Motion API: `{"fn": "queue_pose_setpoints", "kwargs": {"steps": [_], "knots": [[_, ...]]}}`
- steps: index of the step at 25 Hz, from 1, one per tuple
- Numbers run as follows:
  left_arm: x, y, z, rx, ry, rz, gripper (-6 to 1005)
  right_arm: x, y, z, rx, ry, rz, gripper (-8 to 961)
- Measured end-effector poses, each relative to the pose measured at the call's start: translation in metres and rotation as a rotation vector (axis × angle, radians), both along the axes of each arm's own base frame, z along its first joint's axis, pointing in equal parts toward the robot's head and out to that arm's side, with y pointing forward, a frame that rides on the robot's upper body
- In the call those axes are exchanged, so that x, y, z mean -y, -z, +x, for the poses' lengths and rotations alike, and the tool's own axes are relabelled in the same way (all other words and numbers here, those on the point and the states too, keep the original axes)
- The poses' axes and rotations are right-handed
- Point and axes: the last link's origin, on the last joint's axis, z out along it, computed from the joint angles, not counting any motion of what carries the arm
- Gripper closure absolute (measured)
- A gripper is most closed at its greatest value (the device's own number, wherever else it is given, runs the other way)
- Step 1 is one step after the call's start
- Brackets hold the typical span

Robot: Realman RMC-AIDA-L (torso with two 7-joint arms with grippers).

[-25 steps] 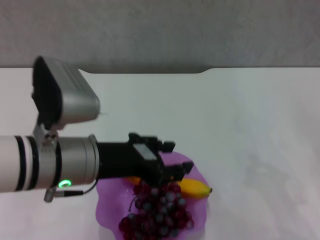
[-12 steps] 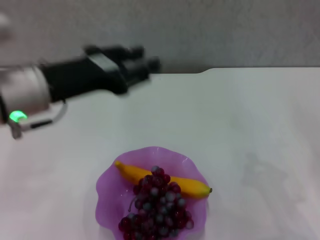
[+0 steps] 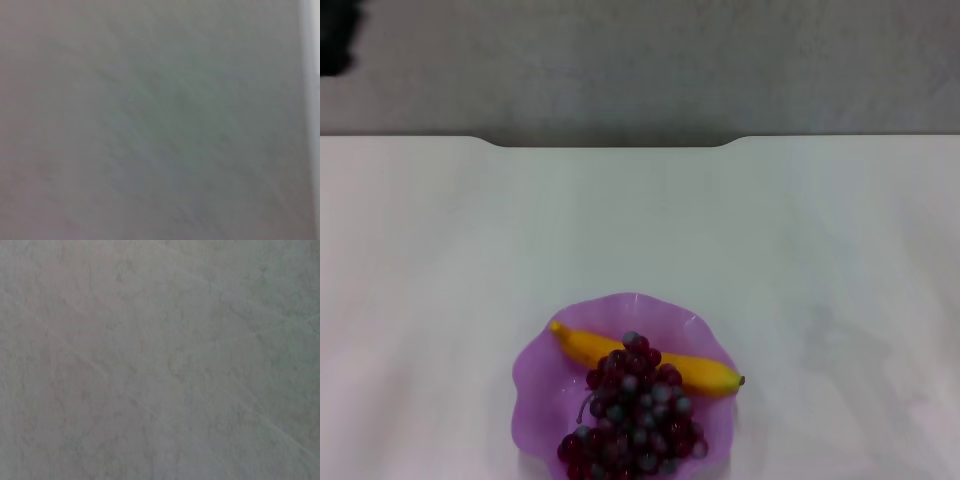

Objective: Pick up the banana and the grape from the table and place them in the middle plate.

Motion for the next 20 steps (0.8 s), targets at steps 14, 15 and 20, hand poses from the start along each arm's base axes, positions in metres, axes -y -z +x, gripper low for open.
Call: {"fn": "queue_pose_setpoints", "kwargs": {"steps": [14, 15, 20], "knots": [[-0.020, 0.018, -0.084, 0.116, -0.223, 0.108, 977, -0.002, 0.000, -0.001, 0.004, -0.003, 0.001, 939], [-0.021, 0.020, -0.086, 0.109, -0.222, 0.101, 976, -0.002, 0.000, -0.002, 0.004, -0.003, 0.000, 939], [-0.024, 0.019, -0.094, 0.035, -0.223, 0.089, 974, -0.004, 0.001, -0.002, 0.005, -0.001, -0.002, 938]]}}
